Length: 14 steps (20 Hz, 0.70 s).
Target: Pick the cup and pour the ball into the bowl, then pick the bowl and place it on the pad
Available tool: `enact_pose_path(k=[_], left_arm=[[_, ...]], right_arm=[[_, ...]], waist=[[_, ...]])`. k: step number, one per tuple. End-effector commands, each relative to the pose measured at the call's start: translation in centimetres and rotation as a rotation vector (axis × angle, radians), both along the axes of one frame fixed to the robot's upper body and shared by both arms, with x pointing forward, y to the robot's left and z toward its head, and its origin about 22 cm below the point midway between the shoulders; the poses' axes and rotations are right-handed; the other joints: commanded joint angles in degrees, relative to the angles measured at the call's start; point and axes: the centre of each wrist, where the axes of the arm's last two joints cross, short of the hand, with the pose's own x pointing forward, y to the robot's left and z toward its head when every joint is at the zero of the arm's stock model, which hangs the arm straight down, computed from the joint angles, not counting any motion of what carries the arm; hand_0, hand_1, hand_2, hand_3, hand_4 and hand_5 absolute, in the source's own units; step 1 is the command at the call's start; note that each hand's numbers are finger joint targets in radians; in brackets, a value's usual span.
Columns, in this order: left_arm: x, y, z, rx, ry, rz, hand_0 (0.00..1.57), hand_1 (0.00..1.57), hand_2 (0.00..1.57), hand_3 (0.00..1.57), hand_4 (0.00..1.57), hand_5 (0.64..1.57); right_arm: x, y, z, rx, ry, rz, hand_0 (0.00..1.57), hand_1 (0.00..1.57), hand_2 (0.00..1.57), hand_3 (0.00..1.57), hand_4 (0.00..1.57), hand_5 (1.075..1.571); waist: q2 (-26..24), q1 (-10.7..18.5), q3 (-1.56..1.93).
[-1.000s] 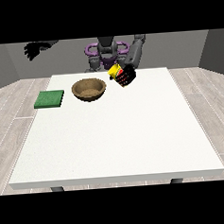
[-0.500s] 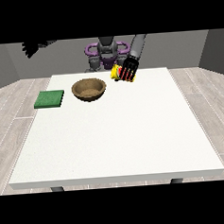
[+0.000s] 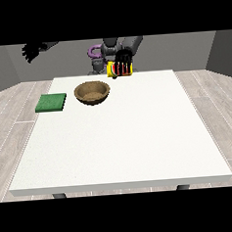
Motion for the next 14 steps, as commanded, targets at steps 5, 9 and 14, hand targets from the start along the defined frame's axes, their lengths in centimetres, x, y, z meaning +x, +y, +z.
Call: enact_pose_path(k=[5, 9, 14], left_arm=[[-1.2, -4.7, 1.7, 0.23, -0.041, 0.048, 0.59, 0.59, 1.57, 1.2, 0.82, 1.571], [-3.3, -6.6, 1.5, 0.36, -0.003, -0.009, 0.21, 0.21, 1.19, 1.37, 0.68, 1.567], [-4.1, -9.0, 4.2, 0.414, 0.037, -0.102, 0.0, 0.0, 1.24, 1.52, 0.9, 1.57]], right_arm=[[3.3, 3.5, 0.3, 0.012, -0.005, 0.079, 0.0, 0.0, 0.0, 0.0, 0.66, 1.561], [2.8, 3.3, -1.3, 0.018, 0.021, 0.067, 0.0, 0.0, 0.0, 0.0, 0.66, 1.561], [3.4, 2.5, -0.1, -0.001, 0.035, 0.067, 0.0, 0.0, 0.0, 0.0, 0.69, 1.563]], waist=[[0.1, -4.3, -0.08], [-0.9, -3.7, -0.06], [-1.8, -2.4, -0.1]])
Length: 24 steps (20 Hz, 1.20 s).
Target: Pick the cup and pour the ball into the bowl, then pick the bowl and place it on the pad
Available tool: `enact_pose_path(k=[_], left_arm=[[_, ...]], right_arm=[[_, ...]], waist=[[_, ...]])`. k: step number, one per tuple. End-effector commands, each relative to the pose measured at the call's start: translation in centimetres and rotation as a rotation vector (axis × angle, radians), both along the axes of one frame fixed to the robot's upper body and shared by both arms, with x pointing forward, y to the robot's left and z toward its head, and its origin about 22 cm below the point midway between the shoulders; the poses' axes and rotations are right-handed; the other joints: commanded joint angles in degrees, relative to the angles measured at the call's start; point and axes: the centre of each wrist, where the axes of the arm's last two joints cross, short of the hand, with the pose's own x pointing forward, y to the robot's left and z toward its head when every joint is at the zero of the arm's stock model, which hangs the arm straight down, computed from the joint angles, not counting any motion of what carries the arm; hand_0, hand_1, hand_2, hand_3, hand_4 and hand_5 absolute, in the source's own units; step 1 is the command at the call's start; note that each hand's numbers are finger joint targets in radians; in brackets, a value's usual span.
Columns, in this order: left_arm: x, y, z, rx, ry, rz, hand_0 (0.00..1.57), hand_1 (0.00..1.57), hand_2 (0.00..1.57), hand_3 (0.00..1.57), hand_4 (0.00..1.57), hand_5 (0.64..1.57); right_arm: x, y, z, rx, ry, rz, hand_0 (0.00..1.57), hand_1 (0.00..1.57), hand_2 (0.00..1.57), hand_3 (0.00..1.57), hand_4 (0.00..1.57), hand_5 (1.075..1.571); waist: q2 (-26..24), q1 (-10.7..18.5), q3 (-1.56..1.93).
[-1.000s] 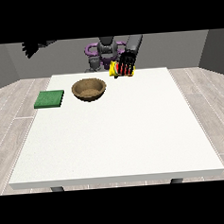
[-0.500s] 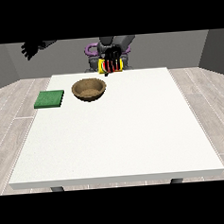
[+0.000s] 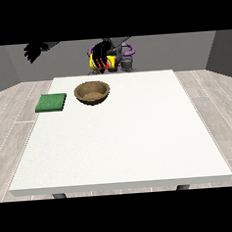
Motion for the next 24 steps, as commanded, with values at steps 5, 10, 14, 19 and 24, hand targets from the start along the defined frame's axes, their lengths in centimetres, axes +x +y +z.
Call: enact_pose_path(k=[5, 10, 14, 19, 24], left_arm=[[0.3, 2.1, 1.1, -0.229, -0.04, 0.041, 0.3, 0.3, 1.57, 1.39, 0.88, 1.561], [-1.0, 5.6, -0.3, -0.672, -0.032, 0.056, 1.02, 1.02, 1.55, 1.22, 1.23, 1.563], [-0.5, 3.9, 5.9, -1.213, -0.117, 0.031, 0.62, 0.62, 0.28, 0.0, 1.1, 1.571], [-0.5, 6.4, 11.6, -1.635, -0.018, -0.078, 0.0, 0.0, 0.0, 0.0, 0.36, 1.465], [0.6, 14.9, 14.7, -1.789, 0.076, -0.268, 0.0, 0.0, 0.0, 0.0, 0.21, 1.5]], right_arm=[[-1.6, -0.5, -1.1, -0.005, -0.006, -0.067, 0.0, 0.0, 0.0, 0.0, 0.69, 1.563], [-1.8, -0.2, -1.4, 0.005, 0.052, -0.095, 0.0, 0.0, 0.0, 0.0, 0.71, 1.57], [-0.7, 1.2, -1.6, 0.039, 0.032, -0.102, 0.0, 0.0, 0.0, 0.0, 0.71, 1.57], [0.0, 2.4, -1.7, 0.059, 0.015, -0.159, 0.0, 0.0, 0.0, 0.0, 0.66, 1.571], [-0.5, 2.3, -1.8, 0.059, -0.009, -0.255, 0.0, 0.0, 0.0, 0.0, 0.42, 1.57]], waist=[[1.3, 3.9, -0.07], [3.3, 8.5, -0.33], [9.1, 10.7, -1.07], [11.4, 14.9, -1.02], [15.1, 19.8, -0.57]])
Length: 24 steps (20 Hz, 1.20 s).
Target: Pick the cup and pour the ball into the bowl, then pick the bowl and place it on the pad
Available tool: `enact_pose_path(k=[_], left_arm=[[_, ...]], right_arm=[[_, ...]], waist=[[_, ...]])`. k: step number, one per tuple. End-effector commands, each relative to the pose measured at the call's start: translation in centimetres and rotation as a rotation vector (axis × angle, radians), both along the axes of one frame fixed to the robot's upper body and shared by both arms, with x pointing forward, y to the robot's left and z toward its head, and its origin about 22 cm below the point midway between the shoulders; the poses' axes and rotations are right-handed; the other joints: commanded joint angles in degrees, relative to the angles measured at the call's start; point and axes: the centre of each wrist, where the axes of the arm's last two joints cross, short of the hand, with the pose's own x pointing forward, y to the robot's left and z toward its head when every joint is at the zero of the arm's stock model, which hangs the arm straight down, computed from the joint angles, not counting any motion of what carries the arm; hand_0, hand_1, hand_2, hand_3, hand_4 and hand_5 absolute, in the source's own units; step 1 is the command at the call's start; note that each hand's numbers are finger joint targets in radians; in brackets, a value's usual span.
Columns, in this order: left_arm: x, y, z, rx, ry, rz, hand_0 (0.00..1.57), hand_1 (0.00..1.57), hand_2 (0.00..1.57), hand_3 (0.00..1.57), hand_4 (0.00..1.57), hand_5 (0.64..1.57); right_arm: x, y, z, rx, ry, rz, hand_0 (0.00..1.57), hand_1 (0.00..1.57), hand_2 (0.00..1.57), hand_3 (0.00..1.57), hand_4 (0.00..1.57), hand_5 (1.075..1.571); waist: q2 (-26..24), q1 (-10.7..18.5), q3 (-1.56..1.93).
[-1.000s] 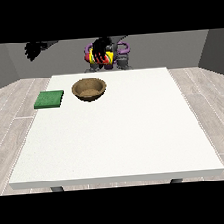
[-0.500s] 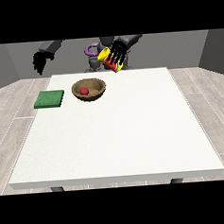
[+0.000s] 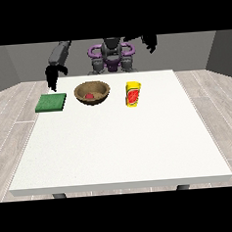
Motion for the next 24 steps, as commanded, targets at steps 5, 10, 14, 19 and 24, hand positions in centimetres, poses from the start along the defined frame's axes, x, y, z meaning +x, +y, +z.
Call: enact_pose_path(k=[5, 10, 14, 19, 24], left_arm=[[1.3, 14.2, 5.7, -0.199, -0.126, -0.205, 0.0, 0.0, 0.0, 0.0, 0.33, 1.497], [0.6, 22.1, 6.6, -0.209, -0.117, -0.156, 0.0, 0.0, 0.0, 0.0, 0.31, 1.508], [0.0, 25.3, 8.9, -0.224, -0.144, -0.154, 0.0, 0.0, 0.0, 0.0, 0.28, 1.508], [-1.1, 27.7, 10.9, -0.22, -0.185, -0.114, 0.0, 0.0, 0.0, 0.0, 0.27, 1.506], [-2.8, 31.3, 10.3, -0.21, -0.174, -0.122, 0.0, 0.0, 0.0, 0.0, 0.24, 1.494]], right_arm=[[1.1, 3.7, -0.4, 0.054, -0.093, -0.077, 0.0, 0.0, 0.0, 0.0, 0.0, 1.57], [1.7, 5.8, -1.5, 0.064, -0.076, -0.046, 0.0, 0.0, 0.0, 0.0, 0.0, 1.568], [3.8, 5.6, -1.4, 0.054, -0.088, -0.032, 0.0, 0.0, 0.0, 0.0, 0.0, 1.568], [3.6, 8.0, -4.5, 0.052, -0.103, -0.005, 0.0, 0.0, 0.0, 0.0, 0.0, 1.569], [4.6, 5.9, -3.8, 0.045, -0.065, -0.02, 0.0, 0.0, 0.0, 0.0, 0.0, 1.571]], waist=[[6.7, 5.1, 0.55], [6.8, 2.3, 0.68], [9.5, 1.3, 0.71], [11.8, 0.2, 0.75], [10.9, 0.4, 0.72]])
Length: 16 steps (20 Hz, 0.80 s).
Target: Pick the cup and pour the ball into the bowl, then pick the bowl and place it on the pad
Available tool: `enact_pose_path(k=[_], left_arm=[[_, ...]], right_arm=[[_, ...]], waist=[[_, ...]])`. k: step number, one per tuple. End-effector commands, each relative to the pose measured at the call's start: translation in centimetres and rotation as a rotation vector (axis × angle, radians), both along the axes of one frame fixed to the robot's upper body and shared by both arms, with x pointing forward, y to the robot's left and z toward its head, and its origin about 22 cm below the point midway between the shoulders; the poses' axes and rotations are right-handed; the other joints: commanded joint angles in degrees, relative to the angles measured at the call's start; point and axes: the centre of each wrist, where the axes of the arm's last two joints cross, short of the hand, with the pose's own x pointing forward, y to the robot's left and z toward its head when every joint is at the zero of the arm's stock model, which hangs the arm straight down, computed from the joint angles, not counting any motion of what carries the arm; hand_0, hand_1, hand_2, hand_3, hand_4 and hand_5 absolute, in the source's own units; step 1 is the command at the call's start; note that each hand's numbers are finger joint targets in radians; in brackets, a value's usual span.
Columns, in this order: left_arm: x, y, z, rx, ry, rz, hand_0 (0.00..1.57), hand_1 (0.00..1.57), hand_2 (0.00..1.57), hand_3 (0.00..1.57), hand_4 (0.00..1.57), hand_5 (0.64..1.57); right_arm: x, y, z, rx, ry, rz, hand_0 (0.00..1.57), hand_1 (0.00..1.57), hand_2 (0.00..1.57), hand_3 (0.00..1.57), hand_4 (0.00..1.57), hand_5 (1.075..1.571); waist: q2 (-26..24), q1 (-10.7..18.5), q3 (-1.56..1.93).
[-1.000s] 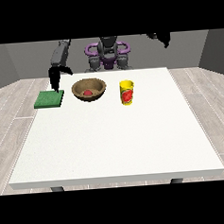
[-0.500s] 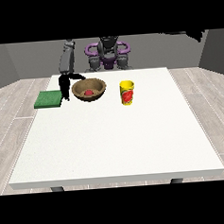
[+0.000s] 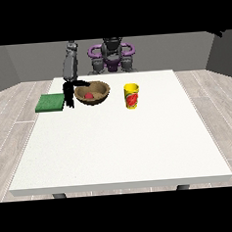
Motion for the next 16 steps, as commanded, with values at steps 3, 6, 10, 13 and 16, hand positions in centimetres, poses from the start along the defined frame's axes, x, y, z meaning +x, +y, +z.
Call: enact_pose_path(k=[3, 6, 10, 13, 16], left_arm=[[-0.5, 1.5, -0.2, 0.0, 0.017, 0.008, 0.0, 0.0, 0.0, 0.0, 0.24, 1.502], [-0.9, 1.1, 1.8, -0.021, -0.035, 0.01, 0.0, 0.0, 0.0, 0.0, 0.21, 1.506], [-1.4, 1.7, 2.3, -0.003, -0.091, -0.027, 0.0, 0.0, 0.0, 0.0, 0.36, 1.536], [-1.5, 1.8, 3.0, 0.004, -0.085, -0.02, 0.0, 0.0, 0.0, 0.0, 0.55, 1.564], [-1.3, 2.4, 2.7, -0.006, -0.045, -0.001, 0.0, 0.0, 0.0, 0.0, 0.64, 1.57]], right_arm=[[1.9, 5.2, -0.6, 0.049, 0.032, 0.033, 0.0, 0.0, 0.0, 0.0, 0.0, 1.564], [0.0, 2.8, -2.8, 0.12, 0.145, -0.024, 0.58, 0.58, 0.0, 0.0, 0.4, 1.531], [-2.0, 0.6, -3.8, -0.009, 0.199, -0.141, 1.57, 1.57, 1.57, 1.57, 1.08, 1.445], [-1.9, 0.3, -3.4, -0.031, 0.229, -0.158, 1.57, 1.57, 1.57, 1.57, 1.09, 1.471], [-0.9, -0.4, -1.8, -0.076, 0.236, -0.146, 1.57, 1.57, 1.57, 1.57, 1.07, 1.491]], waist=[[0.3, -0.6, 0.38], [1.7, 0.3, 0.43], [5.3, 3.8, 0.37], [4.3, 4.0, 0.35], [2.6, 2.2, 0.29]])
